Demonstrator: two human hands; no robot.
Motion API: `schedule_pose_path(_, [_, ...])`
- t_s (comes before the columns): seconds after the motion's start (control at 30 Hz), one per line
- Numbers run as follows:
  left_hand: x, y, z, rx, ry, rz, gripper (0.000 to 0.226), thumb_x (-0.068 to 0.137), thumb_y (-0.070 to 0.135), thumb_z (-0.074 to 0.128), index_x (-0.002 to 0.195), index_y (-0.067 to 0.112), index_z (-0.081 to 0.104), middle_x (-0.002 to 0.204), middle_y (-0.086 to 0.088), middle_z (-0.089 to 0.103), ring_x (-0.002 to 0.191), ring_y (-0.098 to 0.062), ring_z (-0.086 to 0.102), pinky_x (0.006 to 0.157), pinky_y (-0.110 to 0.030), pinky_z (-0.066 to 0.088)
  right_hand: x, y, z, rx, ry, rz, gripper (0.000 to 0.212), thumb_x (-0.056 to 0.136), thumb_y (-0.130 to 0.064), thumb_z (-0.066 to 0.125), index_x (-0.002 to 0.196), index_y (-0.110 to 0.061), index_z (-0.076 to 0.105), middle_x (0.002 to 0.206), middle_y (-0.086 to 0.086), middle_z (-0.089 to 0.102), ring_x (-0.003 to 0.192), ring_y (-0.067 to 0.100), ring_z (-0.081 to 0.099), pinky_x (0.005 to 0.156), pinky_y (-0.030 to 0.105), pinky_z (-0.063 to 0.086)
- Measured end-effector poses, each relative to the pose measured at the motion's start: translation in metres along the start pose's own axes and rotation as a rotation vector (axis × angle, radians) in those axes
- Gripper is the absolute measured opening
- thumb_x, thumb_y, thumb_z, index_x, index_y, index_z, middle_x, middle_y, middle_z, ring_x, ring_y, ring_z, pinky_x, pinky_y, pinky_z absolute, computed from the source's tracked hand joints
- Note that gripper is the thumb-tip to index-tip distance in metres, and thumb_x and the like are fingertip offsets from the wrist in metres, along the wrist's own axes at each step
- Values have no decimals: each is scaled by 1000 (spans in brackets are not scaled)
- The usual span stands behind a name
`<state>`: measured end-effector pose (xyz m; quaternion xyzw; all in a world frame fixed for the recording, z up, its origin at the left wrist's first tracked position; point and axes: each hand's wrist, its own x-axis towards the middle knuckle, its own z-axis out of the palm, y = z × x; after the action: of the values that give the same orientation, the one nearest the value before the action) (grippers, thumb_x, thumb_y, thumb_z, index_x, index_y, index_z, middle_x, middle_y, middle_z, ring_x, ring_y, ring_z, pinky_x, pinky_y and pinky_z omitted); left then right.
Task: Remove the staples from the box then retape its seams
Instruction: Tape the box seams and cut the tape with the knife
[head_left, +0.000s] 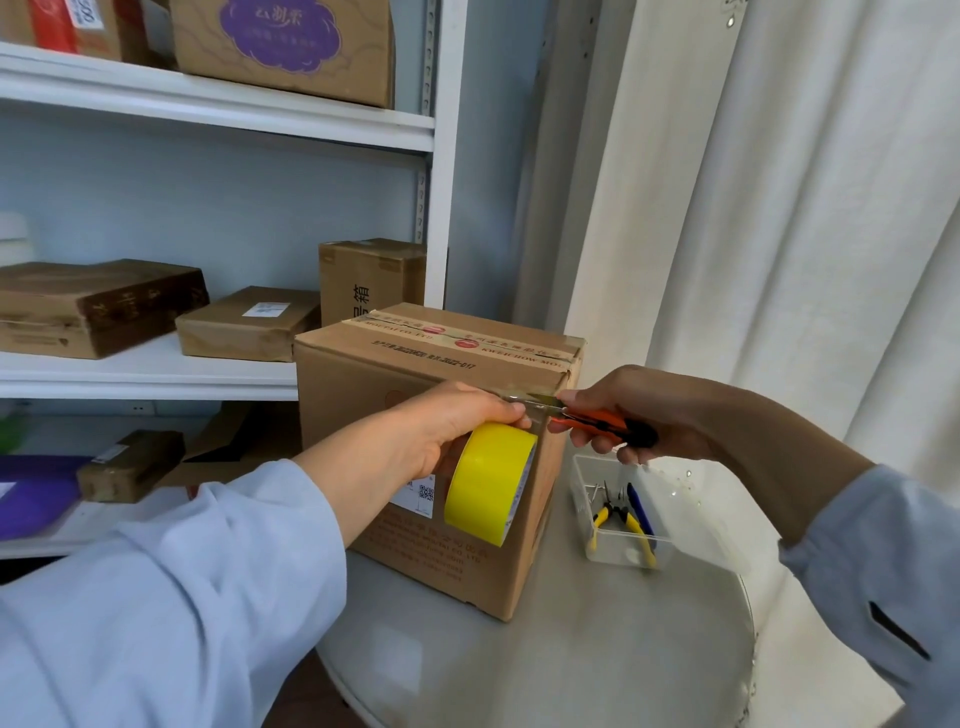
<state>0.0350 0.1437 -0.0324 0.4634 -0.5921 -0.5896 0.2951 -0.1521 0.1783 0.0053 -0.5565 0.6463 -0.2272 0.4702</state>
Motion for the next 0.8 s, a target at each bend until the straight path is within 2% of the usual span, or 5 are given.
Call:
schedule_pose_path(0.2, [-3, 1, 0, 9, 13, 11, 7, 86, 19, 68, 83, 14, 72, 68, -1, 69, 56, -11, 64, 47, -19, 48, -1, -9, 7, -23, 38, 21, 29, 96, -29, 53, 81, -8, 65, 59, -1, 59, 44, 5, 47, 40, 15, 34])
schedule_pose_path(0.3, [-3, 1, 0, -9, 13, 12, 6, 86, 16, 67, 85, 12, 71, 64, 0, 69, 50, -9, 63, 43, -18, 47, 1, -11, 7, -31, 44, 10, 24, 96, -26, 54, 86, -7, 65, 60, -1, 58, 43, 5, 46, 41, 15, 33])
schedule_pose_path(0.47, [-2, 0, 0, -1, 18, 19, 8, 87, 17, 67, 81, 14, 71, 68, -1, 69, 56, -11, 64, 47, -19, 48, 2, -9, 9, -78, 89, -27, 20, 94, -24, 58, 94, -6, 68, 64, 0, 58, 46, 6, 44, 44, 17, 32])
schedule_pose_path(0.63, [-3, 0, -1, 34, 18, 22, 11, 87, 23, 67, 83, 16, 73, 75, -1, 70, 67, -13, 64, 53, -21, 47, -18, -24, -1, -365, 176, -103, 27, 90, -32, 61, 96, -8, 72, 72, -1, 67, 59, 9, 50, 53, 19, 36])
schedule_pose_path(0.8, [1, -2, 0, 1, 26, 29, 22, 92, 31, 60, 77, 19, 71, 78, 0, 71, 72, -14, 64, 64, -26, 49, -8, -32, 9, -269, 465, -364, 25, 92, -33, 59, 98, -9, 68, 93, 3, 70, 89, 16, 63, 71, 31, 48])
